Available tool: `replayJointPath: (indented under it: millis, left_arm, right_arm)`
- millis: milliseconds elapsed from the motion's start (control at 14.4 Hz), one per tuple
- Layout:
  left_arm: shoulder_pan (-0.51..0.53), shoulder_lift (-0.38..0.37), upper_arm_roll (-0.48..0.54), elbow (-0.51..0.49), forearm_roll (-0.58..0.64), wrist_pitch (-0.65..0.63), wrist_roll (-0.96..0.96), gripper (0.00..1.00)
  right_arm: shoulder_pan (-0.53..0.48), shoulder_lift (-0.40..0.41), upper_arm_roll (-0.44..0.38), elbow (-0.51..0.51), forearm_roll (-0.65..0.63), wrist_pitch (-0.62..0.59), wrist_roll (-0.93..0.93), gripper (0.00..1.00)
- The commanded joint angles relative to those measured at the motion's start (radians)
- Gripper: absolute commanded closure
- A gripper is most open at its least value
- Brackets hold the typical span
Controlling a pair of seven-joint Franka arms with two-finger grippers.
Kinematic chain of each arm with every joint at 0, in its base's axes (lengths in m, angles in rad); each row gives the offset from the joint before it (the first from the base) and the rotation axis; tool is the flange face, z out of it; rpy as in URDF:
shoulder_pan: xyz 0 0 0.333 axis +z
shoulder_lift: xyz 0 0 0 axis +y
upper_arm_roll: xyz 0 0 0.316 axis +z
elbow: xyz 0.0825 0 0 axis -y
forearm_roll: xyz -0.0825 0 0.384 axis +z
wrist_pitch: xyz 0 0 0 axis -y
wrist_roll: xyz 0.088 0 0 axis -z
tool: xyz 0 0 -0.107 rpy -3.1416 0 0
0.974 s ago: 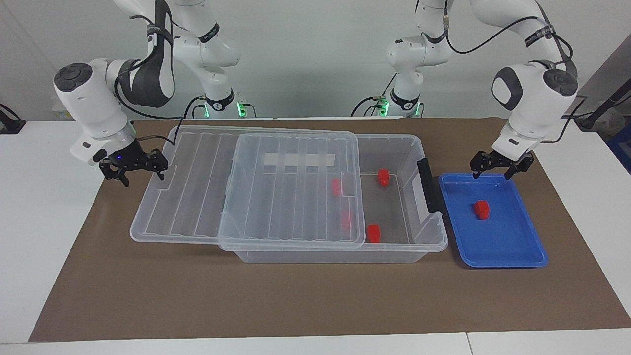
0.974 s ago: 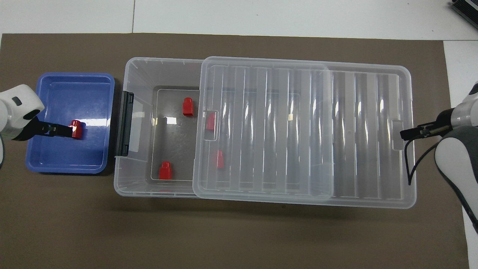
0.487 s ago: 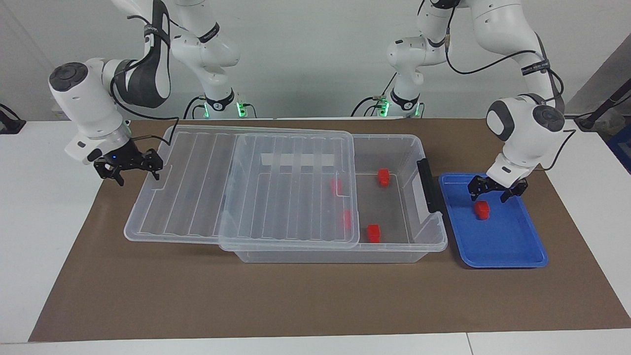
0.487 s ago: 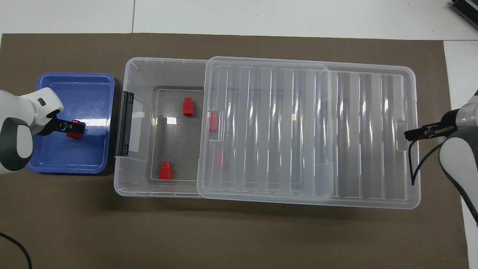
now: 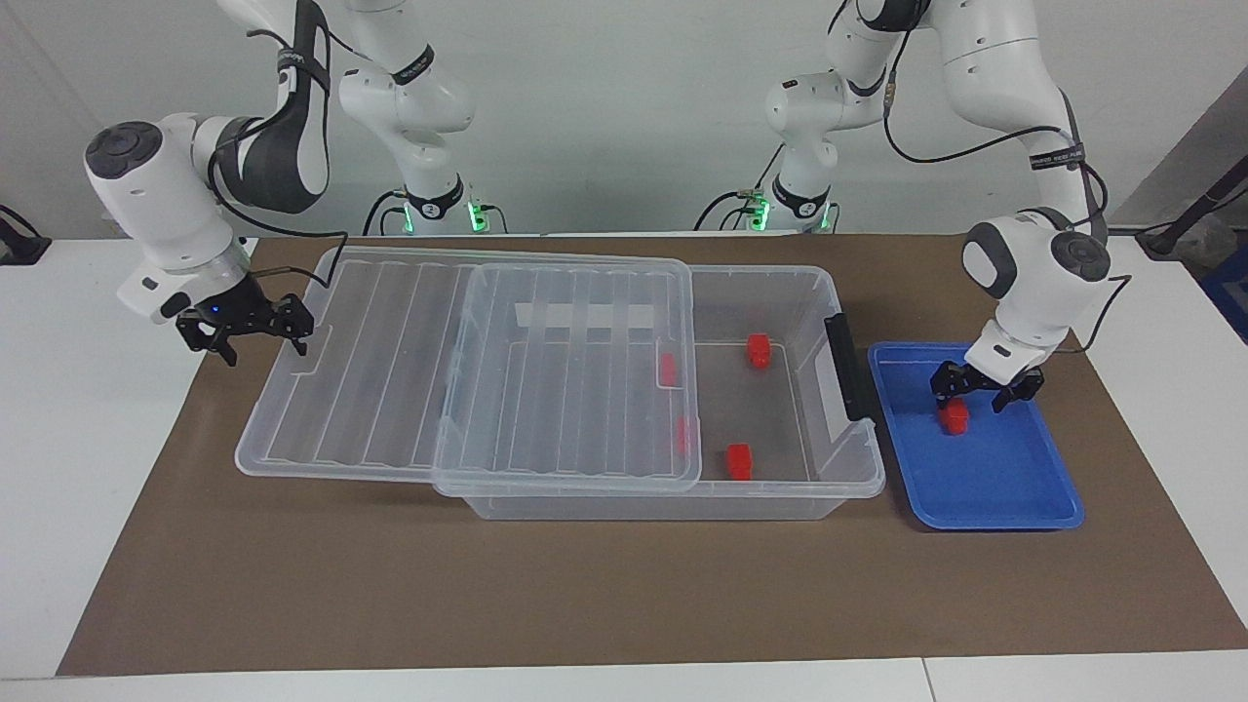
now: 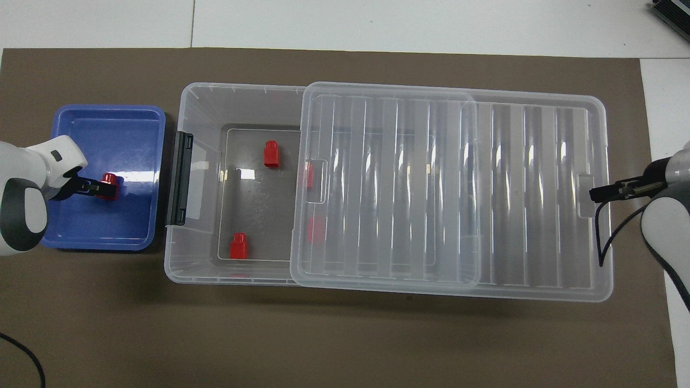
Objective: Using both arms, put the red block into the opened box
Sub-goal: 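Grasp the red block in the blue tray with the left gripper, then lift the red block and carry it over the open box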
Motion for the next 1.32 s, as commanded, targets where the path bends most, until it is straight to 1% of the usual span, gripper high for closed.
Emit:
replayJointPath:
  millis: [0,70,139,209,348,417,557,696,904,1043,1252]
  left_arm:
    - [0.007,-0.001,-0.006,-0.034,0.004,0.049,0.015,0.09]
    - [0.007,-0.002,-0.006,-0.042,0.004,0.06,0.015,0.11]
    - [0.006,-0.002,-0.006,-0.048,0.004,0.071,0.015,0.17]
    - [0.006,-0.001,-0.006,-0.048,0.004,0.071,0.014,0.29]
    - [0.0,-0.001,-0.006,-0.048,0.004,0.069,0.009,0.81]
    - [-0.003,-0.001,-0.006,-0.048,0.003,0.065,0.003,1.0]
    - [-0.005,-0.001,-0.006,-0.048,-0.005,0.06,-0.014,1.0]
    - [-0.006,-0.001,-0.006,-0.047,-0.037,0.059,-0.031,1.0]
    - [-0.005,-0.002,-0.006,-0.033,-0.043,0.03,-0.033,1.0]
    - [-0.005,-0.011,-0.006,0.036,-0.086,-0.079,-0.034,1.0]
    - [-0.006,-0.025,-0.011,0.178,-0.117,-0.31,-0.055,1.0]
  right_arm:
    - [0.021,-0.021,0.011,0.033,-0.015,-0.054,0.106,0.0]
    - [0.04,-0.021,0.011,0.058,-0.015,-0.083,0.169,0.0]
    - [0.06,-0.021,0.011,0.087,-0.015,-0.112,0.218,0.0]
    - [0.087,-0.02,0.011,0.12,-0.015,-0.144,0.255,0.0]
    - [0.13,-0.02,0.011,0.199,-0.014,-0.222,0.35,0.0]
    - [0.15,-0.012,0.011,0.245,-0.012,-0.258,0.4,0.0]
    - [0.17,-0.006,0.011,0.306,-0.012,-0.298,0.447,0.0]
    - [0.175,-0.006,0.012,0.363,-0.003,-0.333,0.45,0.0]
    - [0.177,-0.004,0.011,0.438,0.0,-0.405,0.458,0.0]
    - [0.175,-0.006,0.011,0.446,0.003,-0.427,0.458,0.0]
    - [0.173,-0.009,0.009,0.441,0.006,-0.441,0.465,0.0]
